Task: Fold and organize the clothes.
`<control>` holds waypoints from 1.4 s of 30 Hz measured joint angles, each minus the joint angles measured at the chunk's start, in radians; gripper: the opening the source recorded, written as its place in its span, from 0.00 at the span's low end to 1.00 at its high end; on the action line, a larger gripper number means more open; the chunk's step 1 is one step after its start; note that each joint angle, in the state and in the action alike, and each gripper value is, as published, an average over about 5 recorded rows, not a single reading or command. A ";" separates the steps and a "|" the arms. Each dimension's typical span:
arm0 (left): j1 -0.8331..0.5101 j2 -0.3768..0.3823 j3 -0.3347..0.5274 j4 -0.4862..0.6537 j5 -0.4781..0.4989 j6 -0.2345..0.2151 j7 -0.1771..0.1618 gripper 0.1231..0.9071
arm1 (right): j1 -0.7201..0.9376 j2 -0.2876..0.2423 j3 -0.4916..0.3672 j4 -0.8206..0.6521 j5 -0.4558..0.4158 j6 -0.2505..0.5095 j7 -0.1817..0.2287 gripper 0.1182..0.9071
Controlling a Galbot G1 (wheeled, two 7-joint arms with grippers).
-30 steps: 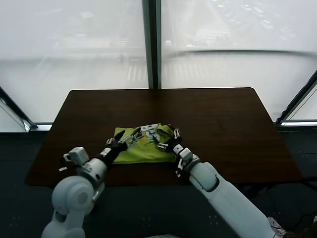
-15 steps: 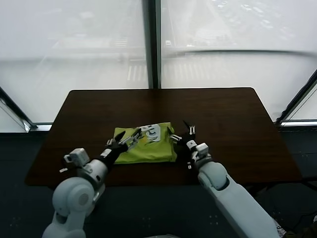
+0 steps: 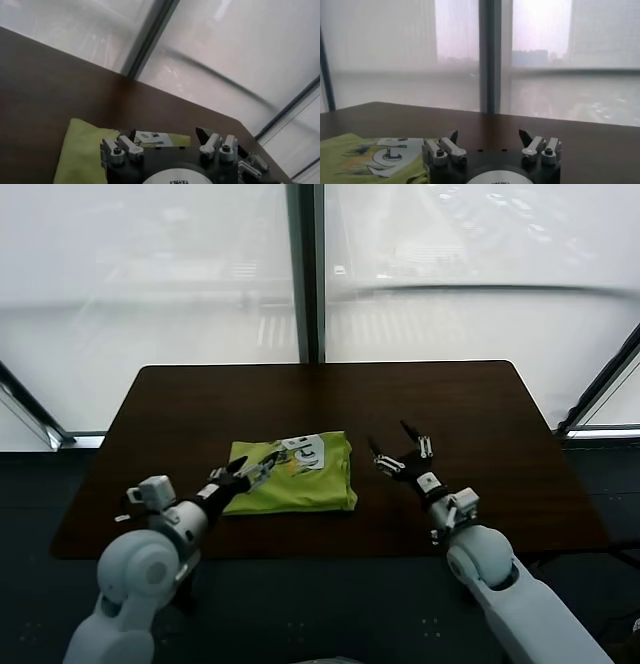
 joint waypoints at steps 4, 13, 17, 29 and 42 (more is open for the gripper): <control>0.002 0.032 -0.012 0.004 -0.001 -0.003 0.003 1.00 | -0.066 -0.008 0.001 0.063 0.046 -0.089 0.050 1.00; 0.029 0.028 -0.028 -0.041 0.021 -0.010 0.004 1.00 | -0.029 0.075 -0.089 0.111 0.222 -0.410 0.166 1.00; 0.041 0.017 -0.036 -0.062 0.024 -0.011 0.004 1.00 | 0.020 0.123 -0.120 0.081 0.220 -0.438 0.172 1.00; 0.077 -0.005 -0.059 -0.091 0.038 -0.014 0.007 1.00 | 0.098 0.216 -0.212 -0.036 0.224 -0.458 0.174 1.00; 0.099 -0.016 -0.078 -0.108 0.039 -0.017 0.010 1.00 | 0.102 0.205 -0.197 -0.048 0.206 -0.449 0.176 0.42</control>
